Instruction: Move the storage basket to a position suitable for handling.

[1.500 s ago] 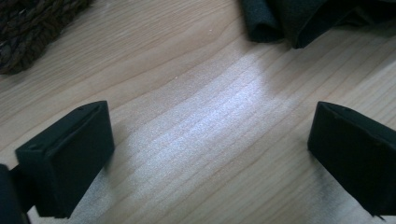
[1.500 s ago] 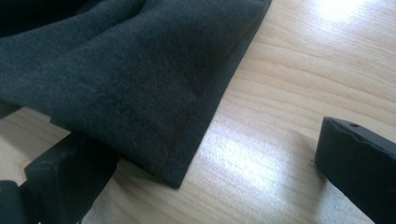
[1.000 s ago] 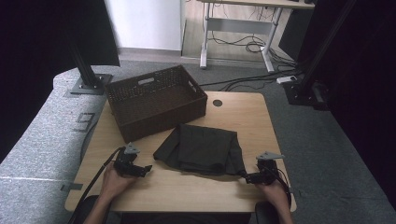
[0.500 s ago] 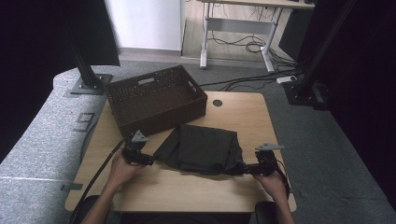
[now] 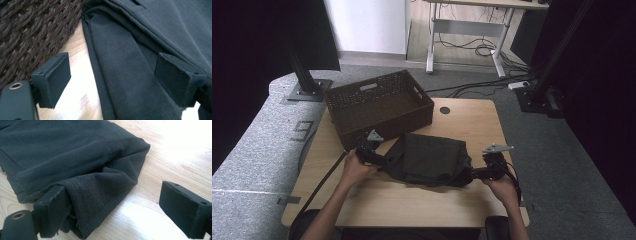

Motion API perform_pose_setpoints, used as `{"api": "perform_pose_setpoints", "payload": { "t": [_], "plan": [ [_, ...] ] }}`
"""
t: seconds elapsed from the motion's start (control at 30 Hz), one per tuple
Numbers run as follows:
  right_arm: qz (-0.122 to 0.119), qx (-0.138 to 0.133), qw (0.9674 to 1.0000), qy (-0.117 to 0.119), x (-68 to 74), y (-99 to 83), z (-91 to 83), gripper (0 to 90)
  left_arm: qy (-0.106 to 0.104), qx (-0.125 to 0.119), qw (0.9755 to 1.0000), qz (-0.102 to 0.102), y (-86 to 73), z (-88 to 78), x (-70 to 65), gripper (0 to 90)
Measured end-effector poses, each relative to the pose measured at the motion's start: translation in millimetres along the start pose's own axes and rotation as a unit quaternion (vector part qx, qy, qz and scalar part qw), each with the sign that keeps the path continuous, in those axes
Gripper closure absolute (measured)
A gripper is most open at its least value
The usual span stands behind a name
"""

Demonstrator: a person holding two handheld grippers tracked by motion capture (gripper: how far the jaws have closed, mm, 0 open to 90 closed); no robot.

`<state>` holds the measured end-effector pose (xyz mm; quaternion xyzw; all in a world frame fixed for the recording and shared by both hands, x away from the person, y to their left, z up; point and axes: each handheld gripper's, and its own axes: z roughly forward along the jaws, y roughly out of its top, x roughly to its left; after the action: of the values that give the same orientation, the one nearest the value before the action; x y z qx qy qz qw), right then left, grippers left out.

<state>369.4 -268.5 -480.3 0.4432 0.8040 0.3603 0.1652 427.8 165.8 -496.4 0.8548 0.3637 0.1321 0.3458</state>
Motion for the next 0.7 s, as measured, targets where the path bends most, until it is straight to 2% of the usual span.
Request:
{"api": "perform_pose_setpoints", "payload": {
  "t": [0.33, 0.37, 0.47, 0.5, 0.57, 0.6, 0.63, 0.7],
  "plan": [
    [-0.001, 0.016, 0.9999, 0.006, -5.6, 2.2, -15.3, 13.3, 0.006, -0.004, 1.0, 0.005, 10.4, 4.9, 2.8, 14.3],
    [0.005, 0.005, 1.0, 0.005, -8.2, 3.5, -17.7, 13.5, 0.005, -0.002, 1.0, 0.006, 11.9, 6.8, 4.0, 14.4],
    [0.011, 0.005, 0.9999, 0.004, -10.8, 5.2, -18.6, 13.7, 0.006, -0.001, 1.0, 0.005, 13.0, 9.4, 5.0, 14.5],
    [0.008, 0.007, 0.9999, -0.007, -11.7, 8.3, -15.7, 13.9, 0.006, 0.0, 1.0, 0.003, 14.1, 13.7, 6.7, 14.6],
    [0.009, 0.009, 0.9999, -0.006, -11.9, 9.3, -13.5, 14.1, 0.006, -0.001, 1.0, 0.002, 14.3, 16.3, 7.6, 15.2],
    [0.012, 0.013, 0.9998, -0.007, -13.4, 11.9, -4.1, 15.8, 0.006, -0.001, 1.0, -0.001, 14.3, 19.6, 8.9, 15.6],
    [0.012, 0.013, 0.9998, -0.007, -13.4, 11.9, -4.1, 15.8, 0.005, 0.0, 1.0, -0.004, 13.9, 22.5, 10.2, 15.6],
    [0.022, 0.021, 0.9995, -0.008, -18.6, 14.2, 9.9, 18.6, 0.005, 0.004, 0.9999, -0.009, 12.5, 30.6, 14.2, 16.6]
  ]
}}
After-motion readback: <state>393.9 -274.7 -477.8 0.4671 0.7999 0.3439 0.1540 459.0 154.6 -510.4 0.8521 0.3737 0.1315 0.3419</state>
